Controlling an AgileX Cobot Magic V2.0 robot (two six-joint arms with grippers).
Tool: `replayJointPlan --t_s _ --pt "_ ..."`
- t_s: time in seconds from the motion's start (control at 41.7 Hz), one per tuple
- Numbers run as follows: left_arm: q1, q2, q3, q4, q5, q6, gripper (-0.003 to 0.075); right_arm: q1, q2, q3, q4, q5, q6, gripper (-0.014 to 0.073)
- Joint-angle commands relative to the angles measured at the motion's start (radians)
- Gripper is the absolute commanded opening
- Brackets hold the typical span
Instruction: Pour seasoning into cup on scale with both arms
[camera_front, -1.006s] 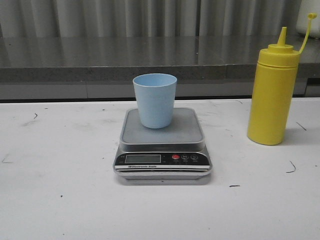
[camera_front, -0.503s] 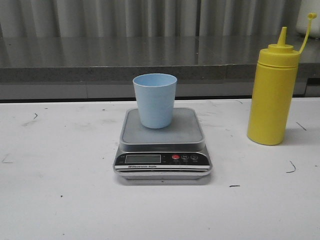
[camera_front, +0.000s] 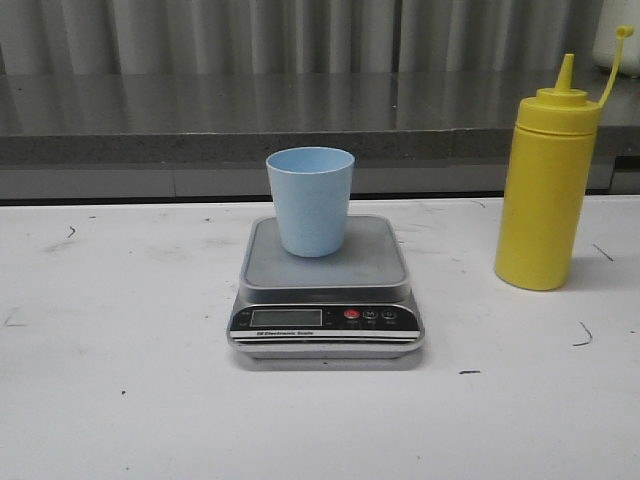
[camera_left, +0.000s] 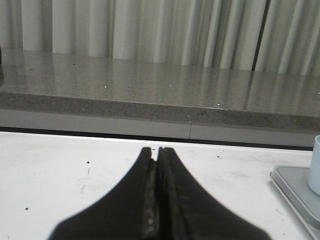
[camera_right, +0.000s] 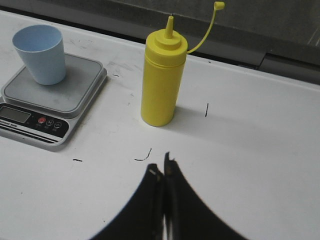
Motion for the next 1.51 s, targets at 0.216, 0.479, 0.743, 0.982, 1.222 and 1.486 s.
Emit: replayJointPlan --t_s 0.216,0.479,0.743,0.982,1.222,1.486 --pt "0.002 -0.017 0.024 -0.005 -0.089 -0.007 -0.0020 -0.224 -0.228 0.339 0.096 -0.500 -0.159 -0.0120" --pt "0.002 -0.017 0.024 -0.005 -0.089 -0.007 -0.0020 -0.293 -0.370 0.608 0.117 -0.828 -0.146 -0.0120" --pt "0.002 -0.016 0.024 -0.005 -0.089 -0.007 -0.0020 -0.315 -0.370 0.619 0.139 -0.801 -0.132 -0.0120" --pt "0.002 -0.016 0.024 -0.005 -0.089 -0.007 -0.0020 -0.270 -0.369 0.619 0.139 -0.802 -0.132 -0.0120" --pt "0.002 -0.016 0.024 -0.005 -0.089 -0.007 -0.0020 -0.263 -0.369 0.619 0.139 -0.802 -0.132 -0.0120" --pt "0.002 -0.016 0.024 -0.005 -0.089 -0.007 -0.0020 -0.263 -0.369 0.620 0.141 -0.800 -0.132 -0.0120"
